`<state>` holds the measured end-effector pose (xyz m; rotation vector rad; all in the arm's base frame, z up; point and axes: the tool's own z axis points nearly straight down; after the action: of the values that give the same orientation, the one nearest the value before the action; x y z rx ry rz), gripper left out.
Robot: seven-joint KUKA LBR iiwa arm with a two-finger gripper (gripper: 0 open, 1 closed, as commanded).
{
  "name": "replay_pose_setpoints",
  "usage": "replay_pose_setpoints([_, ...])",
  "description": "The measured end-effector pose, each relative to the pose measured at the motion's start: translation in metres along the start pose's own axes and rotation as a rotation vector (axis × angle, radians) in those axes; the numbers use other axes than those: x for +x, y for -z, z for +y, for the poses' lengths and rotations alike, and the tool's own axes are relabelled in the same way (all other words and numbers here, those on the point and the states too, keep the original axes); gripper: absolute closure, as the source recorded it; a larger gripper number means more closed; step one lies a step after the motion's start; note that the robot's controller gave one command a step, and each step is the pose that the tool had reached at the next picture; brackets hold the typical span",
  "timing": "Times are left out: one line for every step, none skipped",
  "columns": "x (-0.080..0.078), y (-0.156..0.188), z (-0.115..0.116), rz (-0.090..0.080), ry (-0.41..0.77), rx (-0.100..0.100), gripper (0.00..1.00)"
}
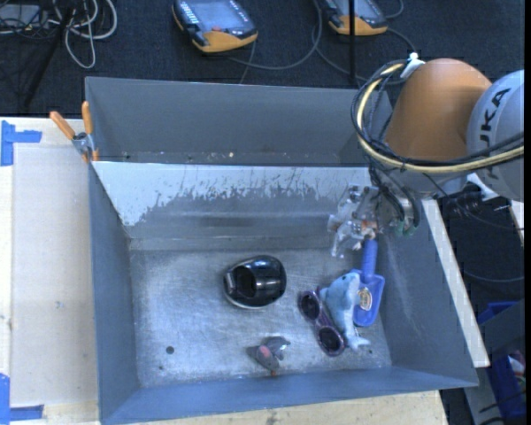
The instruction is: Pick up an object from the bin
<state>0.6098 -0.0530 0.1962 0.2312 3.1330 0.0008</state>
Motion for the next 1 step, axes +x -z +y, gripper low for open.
replay_pose_setpoints([0.0,0.0,0.0001,0.0,0.001,0.0,1.0])
